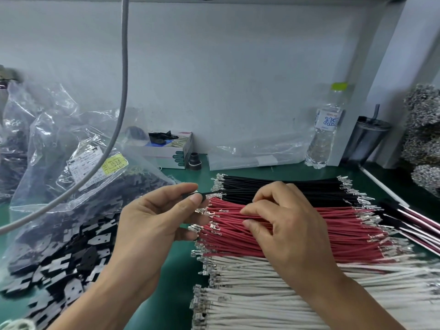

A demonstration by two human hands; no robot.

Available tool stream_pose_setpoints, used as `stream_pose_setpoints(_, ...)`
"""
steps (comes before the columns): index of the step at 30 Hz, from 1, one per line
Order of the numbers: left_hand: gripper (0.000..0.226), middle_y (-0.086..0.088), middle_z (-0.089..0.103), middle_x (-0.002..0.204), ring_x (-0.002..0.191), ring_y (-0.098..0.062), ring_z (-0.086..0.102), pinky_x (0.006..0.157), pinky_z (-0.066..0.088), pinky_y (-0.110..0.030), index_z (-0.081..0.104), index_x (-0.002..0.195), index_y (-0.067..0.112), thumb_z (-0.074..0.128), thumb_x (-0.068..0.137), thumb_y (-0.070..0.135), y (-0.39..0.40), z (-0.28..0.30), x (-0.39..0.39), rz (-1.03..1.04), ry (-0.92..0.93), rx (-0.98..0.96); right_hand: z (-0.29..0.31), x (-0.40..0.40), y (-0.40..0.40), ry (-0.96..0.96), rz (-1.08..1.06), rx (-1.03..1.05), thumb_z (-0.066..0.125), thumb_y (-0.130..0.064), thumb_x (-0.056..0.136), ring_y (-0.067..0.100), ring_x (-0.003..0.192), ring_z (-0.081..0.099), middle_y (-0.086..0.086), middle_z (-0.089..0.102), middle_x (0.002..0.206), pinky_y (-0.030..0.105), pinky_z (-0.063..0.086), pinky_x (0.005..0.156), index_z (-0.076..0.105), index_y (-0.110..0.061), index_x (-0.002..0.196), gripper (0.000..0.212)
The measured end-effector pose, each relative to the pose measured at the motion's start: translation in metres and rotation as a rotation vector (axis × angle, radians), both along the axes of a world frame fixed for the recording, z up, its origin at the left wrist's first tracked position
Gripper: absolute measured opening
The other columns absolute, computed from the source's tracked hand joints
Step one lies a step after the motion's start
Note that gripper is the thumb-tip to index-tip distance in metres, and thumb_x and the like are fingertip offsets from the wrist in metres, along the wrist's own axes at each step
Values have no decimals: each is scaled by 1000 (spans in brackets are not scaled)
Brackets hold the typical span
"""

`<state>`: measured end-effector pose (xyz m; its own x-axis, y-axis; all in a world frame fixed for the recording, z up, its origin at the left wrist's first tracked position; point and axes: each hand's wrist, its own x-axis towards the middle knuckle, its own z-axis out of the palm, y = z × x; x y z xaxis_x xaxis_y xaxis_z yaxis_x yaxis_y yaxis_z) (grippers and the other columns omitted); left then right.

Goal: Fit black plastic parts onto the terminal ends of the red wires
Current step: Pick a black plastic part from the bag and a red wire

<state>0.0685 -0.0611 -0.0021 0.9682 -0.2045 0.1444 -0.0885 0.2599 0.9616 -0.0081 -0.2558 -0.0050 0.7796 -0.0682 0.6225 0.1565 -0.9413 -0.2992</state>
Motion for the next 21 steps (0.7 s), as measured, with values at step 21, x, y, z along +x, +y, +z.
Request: stream_pose_setpoints(21,32,-18,79,92,63,-24,73,48,57,-27,82,93,14,82,63,23,-1,-2,0,-16,42,-14,5,-4,16,258,36,-192,69,-29,89,5,78,54,-17,57,86,26,46,65,64,-33,86,8)
